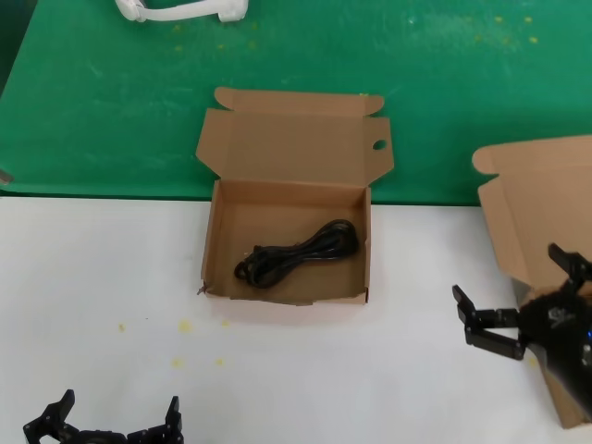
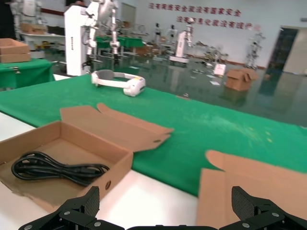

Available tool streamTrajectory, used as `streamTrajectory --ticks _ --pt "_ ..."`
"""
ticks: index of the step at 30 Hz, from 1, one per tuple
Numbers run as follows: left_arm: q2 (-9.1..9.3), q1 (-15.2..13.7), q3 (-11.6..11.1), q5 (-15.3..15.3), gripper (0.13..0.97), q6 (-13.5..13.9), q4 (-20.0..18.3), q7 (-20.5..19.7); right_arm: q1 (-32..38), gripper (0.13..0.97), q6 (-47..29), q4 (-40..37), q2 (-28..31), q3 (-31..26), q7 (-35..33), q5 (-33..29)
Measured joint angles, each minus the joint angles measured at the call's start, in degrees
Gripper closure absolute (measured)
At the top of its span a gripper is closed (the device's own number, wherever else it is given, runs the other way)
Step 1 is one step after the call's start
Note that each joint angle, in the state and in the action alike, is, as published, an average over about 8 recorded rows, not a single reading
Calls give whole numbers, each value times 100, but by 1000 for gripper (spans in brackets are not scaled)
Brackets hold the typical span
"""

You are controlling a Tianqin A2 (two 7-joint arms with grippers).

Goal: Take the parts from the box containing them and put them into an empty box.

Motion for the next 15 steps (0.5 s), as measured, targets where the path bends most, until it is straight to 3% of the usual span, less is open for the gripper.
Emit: streamTrajectory --ticks 15 --pt "0 0 0 -1 132 0 0 0 -1121 129 772 525 -326 379 204 58"
